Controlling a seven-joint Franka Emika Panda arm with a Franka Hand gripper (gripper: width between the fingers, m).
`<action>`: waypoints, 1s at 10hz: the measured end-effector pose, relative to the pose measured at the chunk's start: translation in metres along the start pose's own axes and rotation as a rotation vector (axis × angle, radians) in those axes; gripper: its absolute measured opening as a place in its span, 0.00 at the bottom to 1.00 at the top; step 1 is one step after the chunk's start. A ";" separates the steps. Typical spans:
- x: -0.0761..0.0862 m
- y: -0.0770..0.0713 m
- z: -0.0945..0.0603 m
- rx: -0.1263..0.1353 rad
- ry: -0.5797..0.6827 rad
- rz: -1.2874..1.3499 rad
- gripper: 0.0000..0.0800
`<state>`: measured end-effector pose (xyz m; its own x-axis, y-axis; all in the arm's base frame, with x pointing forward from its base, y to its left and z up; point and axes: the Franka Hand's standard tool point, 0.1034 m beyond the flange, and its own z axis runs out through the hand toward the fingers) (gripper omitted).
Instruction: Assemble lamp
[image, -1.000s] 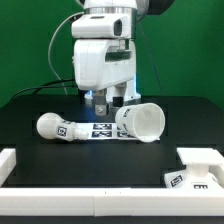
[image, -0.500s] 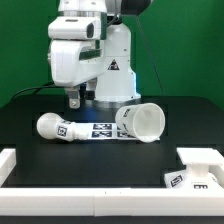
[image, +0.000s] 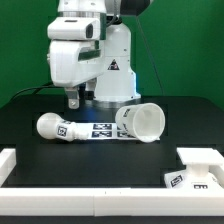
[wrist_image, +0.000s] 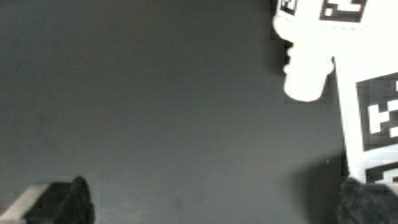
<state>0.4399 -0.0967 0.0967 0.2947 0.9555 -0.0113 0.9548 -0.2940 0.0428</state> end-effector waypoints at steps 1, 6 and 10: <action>-0.015 -0.003 0.002 0.005 -0.004 0.028 0.87; -0.046 -0.034 0.015 0.081 0.009 0.127 0.87; -0.064 -0.031 0.022 0.052 0.024 0.011 0.87</action>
Offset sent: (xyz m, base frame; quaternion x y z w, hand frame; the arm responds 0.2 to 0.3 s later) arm -0.0479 -0.0084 -0.0089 0.0002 0.0693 -0.0076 0.9976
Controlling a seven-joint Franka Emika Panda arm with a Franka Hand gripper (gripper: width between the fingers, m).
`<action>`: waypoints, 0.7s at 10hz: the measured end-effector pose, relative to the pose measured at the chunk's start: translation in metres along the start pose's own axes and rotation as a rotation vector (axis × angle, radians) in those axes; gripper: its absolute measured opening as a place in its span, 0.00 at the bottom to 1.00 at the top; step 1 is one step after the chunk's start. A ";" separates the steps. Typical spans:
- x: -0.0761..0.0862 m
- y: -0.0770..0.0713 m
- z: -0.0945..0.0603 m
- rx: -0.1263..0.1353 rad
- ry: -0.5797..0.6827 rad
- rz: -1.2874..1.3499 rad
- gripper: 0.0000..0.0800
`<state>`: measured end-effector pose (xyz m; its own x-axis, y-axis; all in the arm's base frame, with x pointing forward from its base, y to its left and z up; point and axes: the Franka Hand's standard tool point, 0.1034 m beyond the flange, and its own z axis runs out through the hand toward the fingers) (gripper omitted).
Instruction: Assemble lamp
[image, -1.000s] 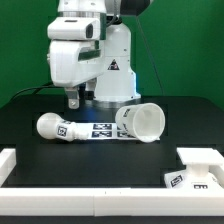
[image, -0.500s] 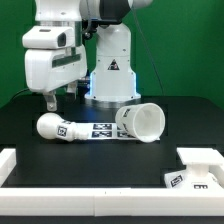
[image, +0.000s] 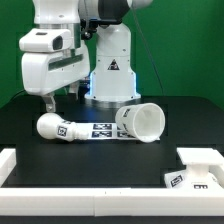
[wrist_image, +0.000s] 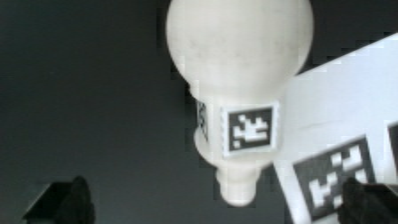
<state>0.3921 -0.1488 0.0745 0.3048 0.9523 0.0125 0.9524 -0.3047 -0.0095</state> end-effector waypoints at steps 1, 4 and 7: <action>-0.013 0.001 0.006 -0.015 0.002 -0.054 0.87; -0.017 -0.014 0.019 -0.001 0.006 -0.051 0.87; -0.022 -0.024 0.029 0.024 0.010 -0.043 0.87</action>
Offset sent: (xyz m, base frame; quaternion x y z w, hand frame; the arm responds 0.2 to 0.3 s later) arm -0.0191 0.0055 -0.0132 0.0005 -0.0113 0.0346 0.9993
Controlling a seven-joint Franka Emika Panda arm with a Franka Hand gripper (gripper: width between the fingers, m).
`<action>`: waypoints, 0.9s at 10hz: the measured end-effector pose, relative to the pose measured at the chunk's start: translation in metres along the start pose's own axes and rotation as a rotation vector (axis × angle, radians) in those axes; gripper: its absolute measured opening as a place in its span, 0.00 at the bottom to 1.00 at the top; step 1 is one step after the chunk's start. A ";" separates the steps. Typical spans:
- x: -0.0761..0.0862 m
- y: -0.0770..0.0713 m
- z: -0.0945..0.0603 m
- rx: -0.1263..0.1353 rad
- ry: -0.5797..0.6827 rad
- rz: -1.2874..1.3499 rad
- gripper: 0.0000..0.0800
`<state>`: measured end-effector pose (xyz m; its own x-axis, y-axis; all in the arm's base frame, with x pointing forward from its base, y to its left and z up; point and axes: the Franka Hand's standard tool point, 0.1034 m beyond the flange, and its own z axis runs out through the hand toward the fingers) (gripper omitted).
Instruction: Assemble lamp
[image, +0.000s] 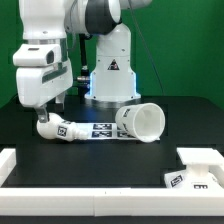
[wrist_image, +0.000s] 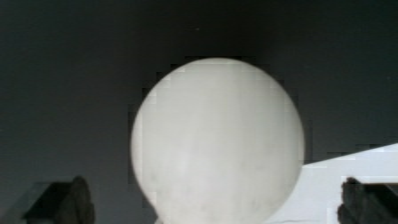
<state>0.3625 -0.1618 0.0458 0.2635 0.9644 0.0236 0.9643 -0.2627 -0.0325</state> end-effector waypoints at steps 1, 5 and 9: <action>-0.001 -0.001 0.004 0.007 0.002 0.004 0.87; -0.004 -0.007 0.028 0.048 0.017 0.010 0.87; -0.006 -0.007 0.030 0.051 0.018 0.018 0.72</action>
Offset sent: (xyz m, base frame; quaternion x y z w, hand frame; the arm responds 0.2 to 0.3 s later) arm 0.0096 0.0051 -0.0190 -0.0150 0.0299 0.0038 0.9994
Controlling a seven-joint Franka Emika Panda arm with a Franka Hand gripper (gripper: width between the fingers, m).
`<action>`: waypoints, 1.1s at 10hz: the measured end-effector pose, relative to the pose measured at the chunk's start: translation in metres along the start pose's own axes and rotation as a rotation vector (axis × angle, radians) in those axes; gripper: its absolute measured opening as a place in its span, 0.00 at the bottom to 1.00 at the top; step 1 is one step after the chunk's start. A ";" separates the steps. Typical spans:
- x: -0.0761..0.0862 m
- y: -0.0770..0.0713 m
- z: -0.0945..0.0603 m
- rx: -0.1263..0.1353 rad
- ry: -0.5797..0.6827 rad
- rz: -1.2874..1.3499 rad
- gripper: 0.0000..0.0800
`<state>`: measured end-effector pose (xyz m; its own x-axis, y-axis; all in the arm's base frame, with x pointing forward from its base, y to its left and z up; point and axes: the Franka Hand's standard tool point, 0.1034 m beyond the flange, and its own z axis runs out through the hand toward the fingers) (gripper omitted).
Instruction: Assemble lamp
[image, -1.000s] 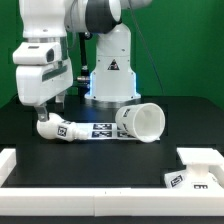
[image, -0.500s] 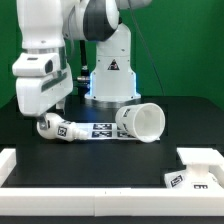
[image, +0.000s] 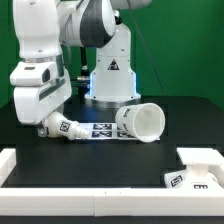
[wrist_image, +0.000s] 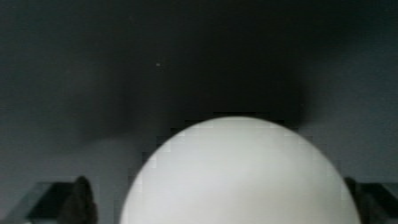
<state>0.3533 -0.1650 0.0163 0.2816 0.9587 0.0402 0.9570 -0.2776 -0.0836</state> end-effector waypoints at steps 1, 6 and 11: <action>0.000 0.000 0.000 0.000 0.000 0.000 0.72; -0.008 0.006 -0.005 -0.003 -0.001 -0.121 0.72; 0.002 0.034 -0.024 0.019 -0.023 -0.667 0.72</action>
Offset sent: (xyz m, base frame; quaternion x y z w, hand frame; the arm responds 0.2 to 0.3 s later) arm 0.0000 0.0000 0.0000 0.0000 0.0000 0.0000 1.0000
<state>0.3878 -0.1741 0.0372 -0.3718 0.9258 0.0680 0.9243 0.3760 -0.0654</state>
